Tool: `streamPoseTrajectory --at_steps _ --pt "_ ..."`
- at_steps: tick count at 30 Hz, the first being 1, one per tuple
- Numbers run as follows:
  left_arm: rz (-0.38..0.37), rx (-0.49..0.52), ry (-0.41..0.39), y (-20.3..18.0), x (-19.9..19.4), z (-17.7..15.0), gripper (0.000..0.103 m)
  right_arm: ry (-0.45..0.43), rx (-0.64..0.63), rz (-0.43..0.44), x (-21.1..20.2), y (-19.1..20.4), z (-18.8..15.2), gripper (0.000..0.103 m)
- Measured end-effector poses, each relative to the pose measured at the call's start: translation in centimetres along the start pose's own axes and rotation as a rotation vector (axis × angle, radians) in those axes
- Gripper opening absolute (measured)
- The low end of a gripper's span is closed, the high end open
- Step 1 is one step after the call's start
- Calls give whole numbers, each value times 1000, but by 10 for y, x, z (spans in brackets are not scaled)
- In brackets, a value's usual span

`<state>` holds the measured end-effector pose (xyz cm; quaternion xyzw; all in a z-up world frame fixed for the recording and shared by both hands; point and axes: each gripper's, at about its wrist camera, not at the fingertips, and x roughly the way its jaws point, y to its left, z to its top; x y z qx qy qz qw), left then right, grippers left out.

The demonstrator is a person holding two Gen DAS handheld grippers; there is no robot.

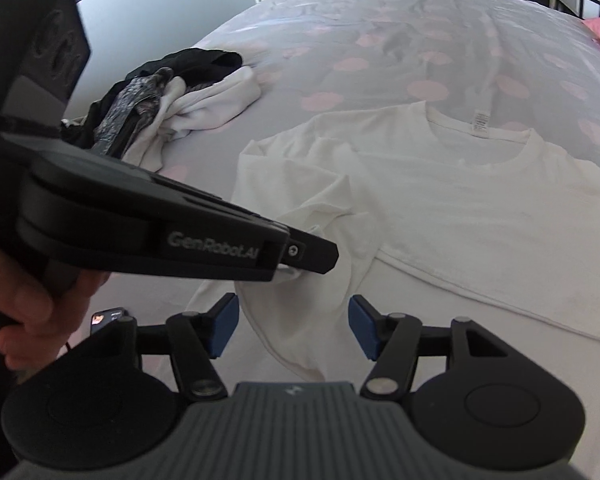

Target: Fold clothes

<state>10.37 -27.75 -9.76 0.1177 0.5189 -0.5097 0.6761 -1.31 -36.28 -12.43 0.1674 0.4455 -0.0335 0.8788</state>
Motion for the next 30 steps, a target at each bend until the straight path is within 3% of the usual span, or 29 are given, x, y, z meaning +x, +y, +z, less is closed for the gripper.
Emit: streamPoseTrajectory --at_steps 6,8,11,18,21,22,27,30 --pt "-12 19 -18 -11 -3 1 2 -17 36 -45 3 -5 0 61" --pt "-5 29 -24 -11 -4 0 2 -26 42 -71 3 -8 0 34" --pt "-10 28 -28 -9 -4 -1 2 -26 63 -88 1 -15 1 6" --pt "-32 42 -33 -11 -6 1 2 -41 75 -130 -5 -24 3 3" --pt "-14 64 -44 -11 -11 2 12 -49 82 -161 -8 -29 4 2" --pt "1 73 -57 -10 -15 3 18 -50 96 -169 -9 -34 5 2" --pt "142 86 -125 17 -32 9 20 -79 222 -162 -17 -74 10 2" --pt "239 71 -123 44 -32 10 21 -120 328 -158 -24 -106 18 2"
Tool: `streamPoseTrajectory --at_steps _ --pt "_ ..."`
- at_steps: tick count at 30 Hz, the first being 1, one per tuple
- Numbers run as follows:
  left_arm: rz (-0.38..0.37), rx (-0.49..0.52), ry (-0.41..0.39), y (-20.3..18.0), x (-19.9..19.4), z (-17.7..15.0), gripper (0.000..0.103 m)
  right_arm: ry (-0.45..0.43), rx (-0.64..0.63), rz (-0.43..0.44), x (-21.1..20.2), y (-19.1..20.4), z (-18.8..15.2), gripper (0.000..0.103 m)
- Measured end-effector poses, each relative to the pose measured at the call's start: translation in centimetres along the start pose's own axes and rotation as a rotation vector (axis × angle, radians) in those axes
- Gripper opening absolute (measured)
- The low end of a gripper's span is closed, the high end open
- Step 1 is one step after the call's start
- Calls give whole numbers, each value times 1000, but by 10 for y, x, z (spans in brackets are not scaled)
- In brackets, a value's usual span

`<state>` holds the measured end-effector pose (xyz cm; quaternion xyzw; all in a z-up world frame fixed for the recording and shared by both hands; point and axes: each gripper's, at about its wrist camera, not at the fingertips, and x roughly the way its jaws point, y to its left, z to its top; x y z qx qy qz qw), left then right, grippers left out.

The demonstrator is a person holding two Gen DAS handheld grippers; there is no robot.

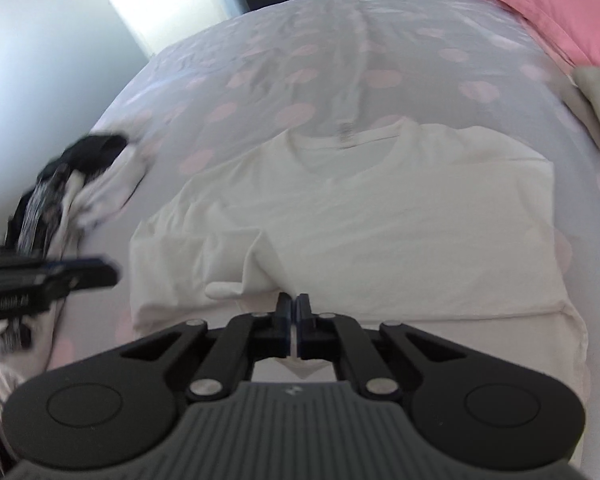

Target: Fold clothes

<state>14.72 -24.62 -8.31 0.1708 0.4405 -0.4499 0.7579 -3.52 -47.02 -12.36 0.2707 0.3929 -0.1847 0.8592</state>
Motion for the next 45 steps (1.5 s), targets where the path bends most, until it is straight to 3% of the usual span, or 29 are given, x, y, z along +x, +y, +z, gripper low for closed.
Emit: streamPoseTrajectory --at_steps 6,9,14,17,21,23,24,28,30,31,32,33,34,35,39,42,45 --pt "118 17 91 34 27 -19 21 -38 83 -84 28 -44 31 2" --pt "132 73 135 35 38 -32 24 -28 118 -129 41 -59 33 3" --pt "124 177 191 27 53 -48 40 -47 157 -258 56 -85 36 2" --pt "137 236 213 23 61 -55 41 -48 221 -323 59 -108 39 3" --pt "130 228 229 28 68 -60 41 -22 315 -257 56 -131 39 12" --pt "114 219 229 30 72 -61 41 -20 317 -209 54 -130 38 44" --pt "109 219 233 30 75 -61 41 -20 313 -198 54 -128 38 45" --pt "116 222 253 28 89 -60 41 79 324 -233 68 -124 34 45" --pt "124 223 242 27 91 -58 41 122 351 -208 76 -125 27 44" --pt "129 216 235 27 91 -57 33 138 369 -187 79 -126 23 41" --pt "135 188 231 30 90 -53 28 140 382 -173 80 -126 20 22" --pt "140 161 228 33 88 -50 22 127 378 -174 77 -124 21 13" --pt "144 130 223 36 87 -47 13 112 373 -176 75 -122 22 11" --pt "140 92 213 40 84 -45 11 80 364 -193 70 -120 25 7" --pt "109 47 200 46 78 -41 9 -38 328 -282 50 -115 37 6" --pt "166 84 221 48 77 -40 13 -81 306 -393 43 -118 43 6" --pt "203 42 241 61 75 -40 21 -30 319 -449 47 -130 43 14"
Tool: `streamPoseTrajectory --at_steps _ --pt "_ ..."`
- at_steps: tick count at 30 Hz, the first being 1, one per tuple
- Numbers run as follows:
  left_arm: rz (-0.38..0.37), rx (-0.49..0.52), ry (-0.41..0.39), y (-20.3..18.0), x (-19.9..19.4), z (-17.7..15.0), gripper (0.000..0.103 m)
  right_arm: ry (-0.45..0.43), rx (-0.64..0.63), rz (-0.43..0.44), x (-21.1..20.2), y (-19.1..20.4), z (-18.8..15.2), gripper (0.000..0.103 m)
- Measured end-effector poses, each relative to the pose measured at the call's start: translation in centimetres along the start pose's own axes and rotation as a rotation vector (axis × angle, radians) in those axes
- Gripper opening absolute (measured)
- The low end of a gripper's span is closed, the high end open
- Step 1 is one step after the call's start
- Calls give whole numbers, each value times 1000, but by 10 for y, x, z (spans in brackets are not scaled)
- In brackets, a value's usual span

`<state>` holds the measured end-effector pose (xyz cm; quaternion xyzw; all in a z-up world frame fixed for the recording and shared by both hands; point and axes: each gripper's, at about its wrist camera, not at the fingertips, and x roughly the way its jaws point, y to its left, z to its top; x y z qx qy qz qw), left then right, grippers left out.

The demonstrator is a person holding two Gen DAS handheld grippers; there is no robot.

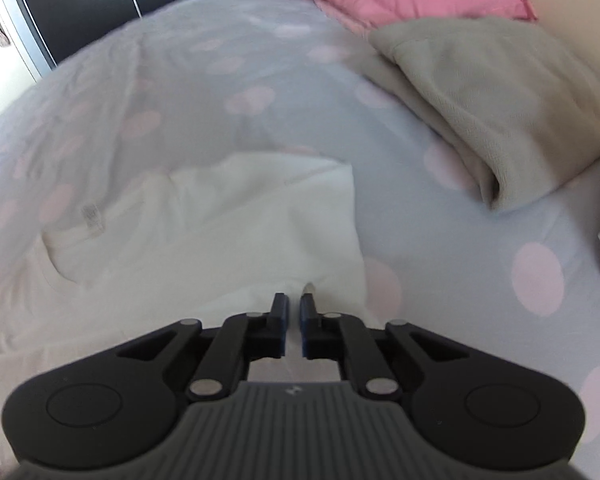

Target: Fold clothes

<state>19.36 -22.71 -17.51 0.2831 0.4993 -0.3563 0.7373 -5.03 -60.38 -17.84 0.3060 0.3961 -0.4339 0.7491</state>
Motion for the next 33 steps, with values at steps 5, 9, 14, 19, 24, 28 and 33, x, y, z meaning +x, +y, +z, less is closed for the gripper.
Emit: streamPoseTrajectory --at_steps 5,9,14,19,24,28,33 --pt "-45 48 -27 0 -5 -4 31 27 39 -44 8 -16 2 33" --pt "-8 199 -66 -26 -3 -12 47 44 69 -21 10 -23 1 37" --pt "-40 185 -6 -25 6 -9 19 40 83 33 10 -26 2 38" --pt "-128 21 -79 8 -19 7 41 -2 2 99 5 -24 10 46" --pt "-114 -162 -133 50 -12 41 50 41 -53 168 23 -23 27 47" --pt "-109 -324 -132 76 12 74 50 41 -48 165 36 -25 36 47" --pt "-158 -464 -94 94 42 104 46 130 61 213 60 -43 47 47"
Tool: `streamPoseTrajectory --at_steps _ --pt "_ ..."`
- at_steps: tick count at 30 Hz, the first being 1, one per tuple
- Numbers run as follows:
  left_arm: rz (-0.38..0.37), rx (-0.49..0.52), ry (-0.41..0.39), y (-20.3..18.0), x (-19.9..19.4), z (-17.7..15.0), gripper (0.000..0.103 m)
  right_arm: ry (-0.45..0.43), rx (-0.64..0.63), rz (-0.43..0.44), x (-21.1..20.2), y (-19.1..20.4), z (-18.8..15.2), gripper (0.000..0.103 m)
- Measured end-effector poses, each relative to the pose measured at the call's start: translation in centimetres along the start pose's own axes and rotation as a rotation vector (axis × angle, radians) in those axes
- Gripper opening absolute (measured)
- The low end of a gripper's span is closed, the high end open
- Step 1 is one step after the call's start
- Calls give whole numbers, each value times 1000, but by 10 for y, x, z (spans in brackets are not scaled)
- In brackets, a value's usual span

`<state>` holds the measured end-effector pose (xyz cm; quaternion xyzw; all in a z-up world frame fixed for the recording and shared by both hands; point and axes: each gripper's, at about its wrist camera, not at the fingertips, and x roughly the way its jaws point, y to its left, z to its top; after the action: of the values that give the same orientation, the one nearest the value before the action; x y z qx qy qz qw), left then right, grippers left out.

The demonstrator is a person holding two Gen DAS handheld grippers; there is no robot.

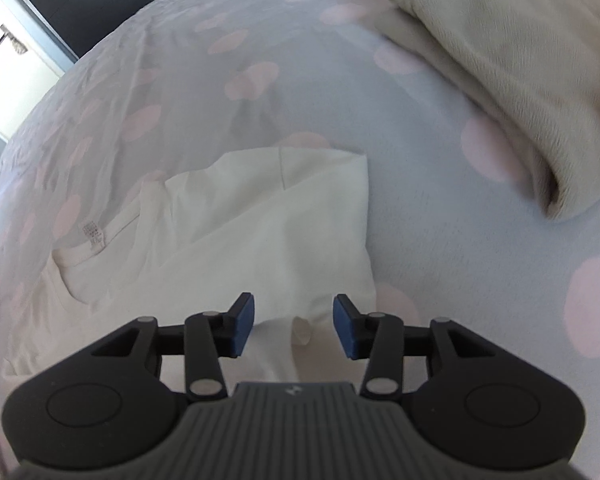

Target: Fold clothes

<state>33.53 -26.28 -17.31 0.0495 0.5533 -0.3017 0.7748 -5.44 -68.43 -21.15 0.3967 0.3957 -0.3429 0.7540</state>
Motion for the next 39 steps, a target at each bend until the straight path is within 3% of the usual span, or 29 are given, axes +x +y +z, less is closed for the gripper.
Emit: streamPoseTrajectory --at_steps 6,8,9,10,11,12,16,18,21,22,26,28,31,34,36,39 --pt "19 -7 33 -6 25 13 44 55 83 31 17 -14 5 45" --pt "1 -13 29 -7 28 12 21 65 61 31 18 -12 5 32" --pt "-12 -12 24 -8 28 11 14 68 39 27 18 -9 5 28" --pt "-21 -8 17 -9 27 10 4 73 16 24 16 -6 5 18" --pt "-17 2 1 -11 24 9 3 74 -2 19 14 -5 5 6" --pt "-13 12 -15 -12 21 8 2 74 -18 15 11 -4 6 3" --pt "-16 27 -89 -15 4 6 1 40 -68 15 -3 -2 10 2" --pt "-5 41 -86 -18 3 6 1 18 -101 -18 -8 0 11 2" --pt "6 59 -72 -20 6 5 1 0 -164 -106 -7 9 11 18" --pt "5 53 -69 -20 6 5 1 -6 -143 -80 -9 7 12 30" --pt "11 40 -58 -20 9 6 1 3 -70 23 -10 6 15 33" --pt "12 45 -55 -21 8 5 1 43 -53 25 -1 7 14 36" --pt "12 48 -50 -21 6 5 1 157 6 42 17 2 9 33" --pt "15 53 -50 -21 5 5 1 212 30 102 23 -2 4 9" --pt "12 54 -57 -21 4 4 1 170 10 103 15 -1 6 5" --pt "-5 42 -77 -20 0 4 1 39 -43 116 -9 4 15 5"
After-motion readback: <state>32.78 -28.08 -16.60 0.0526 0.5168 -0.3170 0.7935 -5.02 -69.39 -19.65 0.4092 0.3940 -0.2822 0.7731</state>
